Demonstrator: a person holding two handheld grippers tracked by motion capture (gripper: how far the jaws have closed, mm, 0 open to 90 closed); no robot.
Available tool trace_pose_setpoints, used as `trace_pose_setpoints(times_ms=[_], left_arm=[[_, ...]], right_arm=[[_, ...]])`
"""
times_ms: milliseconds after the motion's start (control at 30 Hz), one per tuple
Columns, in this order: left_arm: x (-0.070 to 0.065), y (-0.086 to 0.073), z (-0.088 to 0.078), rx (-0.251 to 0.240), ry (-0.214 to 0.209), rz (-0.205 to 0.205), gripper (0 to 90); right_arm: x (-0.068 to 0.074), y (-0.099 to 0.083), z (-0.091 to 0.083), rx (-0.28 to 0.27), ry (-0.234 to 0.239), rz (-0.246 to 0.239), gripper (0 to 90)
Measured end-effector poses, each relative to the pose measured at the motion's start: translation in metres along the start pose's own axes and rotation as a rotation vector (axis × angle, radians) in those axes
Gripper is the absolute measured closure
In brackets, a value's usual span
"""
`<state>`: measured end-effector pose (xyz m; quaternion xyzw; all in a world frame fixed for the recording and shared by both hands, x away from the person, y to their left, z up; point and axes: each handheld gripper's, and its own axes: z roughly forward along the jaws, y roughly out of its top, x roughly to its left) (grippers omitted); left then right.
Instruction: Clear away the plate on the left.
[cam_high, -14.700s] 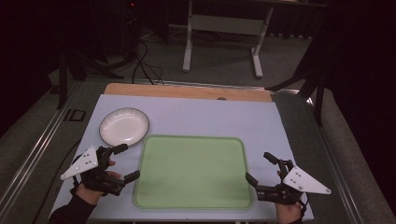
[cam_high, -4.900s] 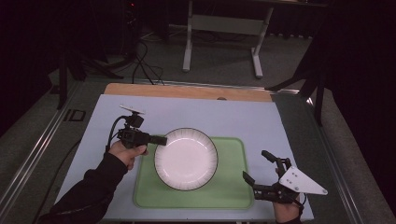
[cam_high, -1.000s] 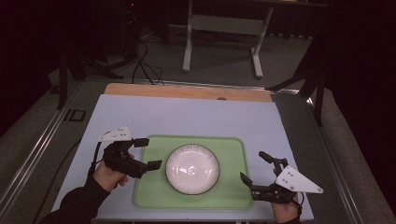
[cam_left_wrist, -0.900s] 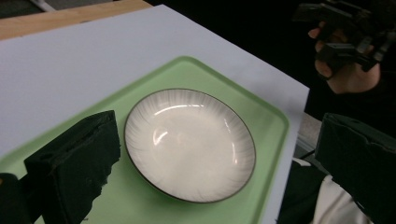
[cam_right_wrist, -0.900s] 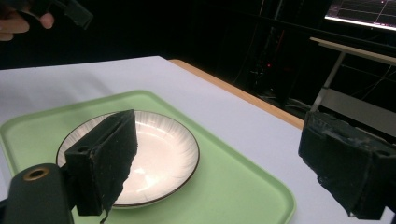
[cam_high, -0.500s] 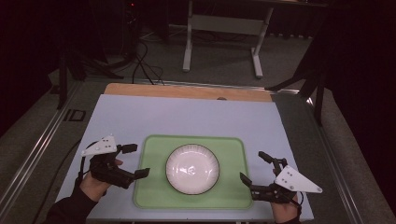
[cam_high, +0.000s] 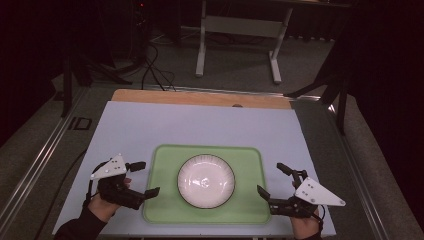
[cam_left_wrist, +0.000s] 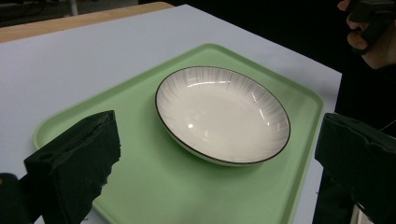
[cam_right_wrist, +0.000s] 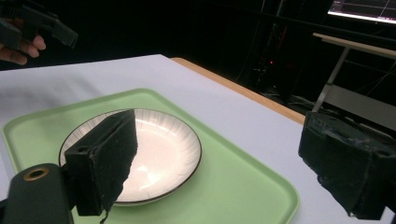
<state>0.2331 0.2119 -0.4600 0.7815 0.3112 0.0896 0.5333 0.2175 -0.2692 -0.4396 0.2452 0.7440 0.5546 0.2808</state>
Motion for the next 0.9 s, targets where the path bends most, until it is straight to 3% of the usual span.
trace_pose_setpoints(times_ms=[100,400,600,900], left_arm=[[-0.001,-0.003,0.003,0.004,0.003,0.025,0.6],[-0.002,-0.008,0.01,0.028,-0.002,0.026,0.6],[-0.002,-0.009,0.008,0.005,0.03,0.04,0.6],[0.0,-0.011,0.009,-0.005,0.026,0.027,0.6]], right_arm=[[0.0,-0.002,0.0,0.004,0.004,0.005,11.4],[-0.001,-0.005,0.001,0.018,0.011,0.014,11.4],[-0.002,-0.005,0.001,0.02,0.009,0.019,11.4],[-0.004,-0.007,0.002,0.03,0.004,0.027,11.4]])
